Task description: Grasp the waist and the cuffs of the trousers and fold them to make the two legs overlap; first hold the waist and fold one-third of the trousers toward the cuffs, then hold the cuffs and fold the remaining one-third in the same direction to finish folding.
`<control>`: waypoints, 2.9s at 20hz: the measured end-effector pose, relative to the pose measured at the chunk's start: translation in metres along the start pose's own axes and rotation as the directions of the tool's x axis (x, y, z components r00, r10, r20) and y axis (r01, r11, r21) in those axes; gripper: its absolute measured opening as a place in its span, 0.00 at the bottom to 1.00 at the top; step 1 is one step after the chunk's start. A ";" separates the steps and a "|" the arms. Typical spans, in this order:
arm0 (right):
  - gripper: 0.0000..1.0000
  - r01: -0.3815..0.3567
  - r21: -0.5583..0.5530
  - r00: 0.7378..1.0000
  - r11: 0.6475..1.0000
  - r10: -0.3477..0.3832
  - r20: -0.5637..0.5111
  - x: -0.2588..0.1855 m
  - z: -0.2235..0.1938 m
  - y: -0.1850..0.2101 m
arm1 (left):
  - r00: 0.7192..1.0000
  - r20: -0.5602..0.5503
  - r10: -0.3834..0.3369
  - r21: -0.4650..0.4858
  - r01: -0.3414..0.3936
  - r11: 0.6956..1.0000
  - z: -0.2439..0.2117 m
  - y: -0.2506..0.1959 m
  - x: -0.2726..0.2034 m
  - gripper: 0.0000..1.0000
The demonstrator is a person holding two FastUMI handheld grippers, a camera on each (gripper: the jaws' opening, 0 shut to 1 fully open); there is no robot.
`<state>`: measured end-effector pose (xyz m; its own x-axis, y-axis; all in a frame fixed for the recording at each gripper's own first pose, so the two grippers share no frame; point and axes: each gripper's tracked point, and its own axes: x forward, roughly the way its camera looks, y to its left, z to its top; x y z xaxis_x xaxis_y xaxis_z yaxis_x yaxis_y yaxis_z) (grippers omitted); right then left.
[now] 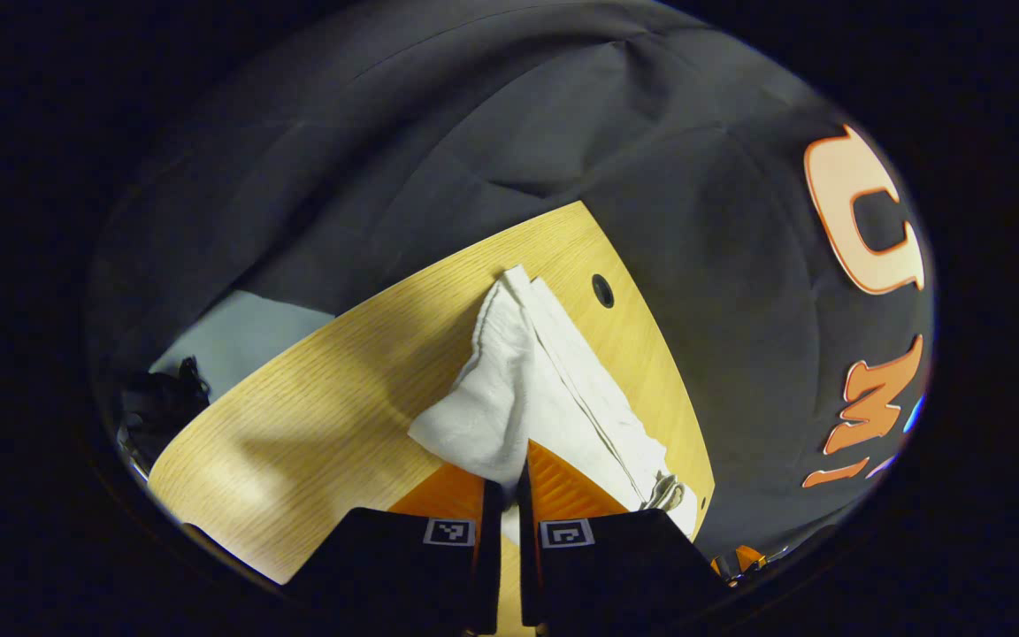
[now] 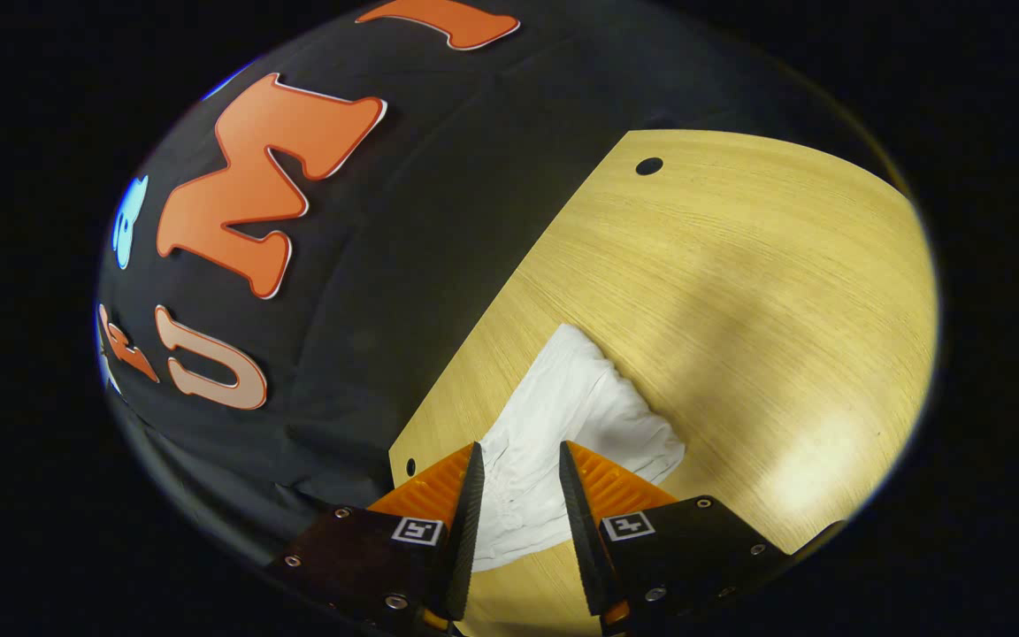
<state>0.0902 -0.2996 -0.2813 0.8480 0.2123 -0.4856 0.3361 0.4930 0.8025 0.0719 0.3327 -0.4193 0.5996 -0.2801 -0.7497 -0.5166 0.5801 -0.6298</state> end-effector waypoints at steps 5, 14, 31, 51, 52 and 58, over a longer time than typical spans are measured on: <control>0.51 -0.019 0.029 1.000 0.999 0.019 -0.002 -0.013 0.018 -0.023 | 0.998 0.054 -0.013 0.064 0.009 0.998 0.003 -0.050 -0.026 0.13; 0.51 -0.060 0.062 0.998 0.996 0.058 0.030 -0.032 0.051 -0.044 | 0.979 0.108 -0.172 0.211 0.147 0.966 -0.010 -0.192 -0.068 0.11; 0.51 -0.053 0.062 0.997 0.997 0.050 0.060 -0.076 0.081 -0.103 | 0.947 0.001 -0.321 0.325 0.303 0.896 -0.108 -0.396 -0.025 0.13; 0.78 -0.033 -0.058 0.999 0.998 0.032 -0.015 -0.082 0.107 -0.150 | 0.911 -0.361 -0.199 0.553 0.381 0.741 -0.363 -0.472 0.059 0.25; 0.78 -0.034 -0.060 0.999 0.998 0.033 -0.018 -0.084 0.108 -0.151 | 0.899 -0.400 -0.177 0.555 0.391 0.734 -0.383 -0.462 0.055 0.14; 0.79 -0.072 -0.166 0.997 0.983 0.075 0.008 -0.091 0.113 -0.139 | 0.906 -0.408 -0.111 0.588 0.354 0.727 -0.406 -0.409 0.037 0.83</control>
<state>0.0128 -0.4830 -0.3096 0.8741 0.2416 -0.4214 0.2011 0.6098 0.7666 0.0573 -0.2249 -0.2719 0.3510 -0.6304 -0.6924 0.1963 0.7726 -0.6038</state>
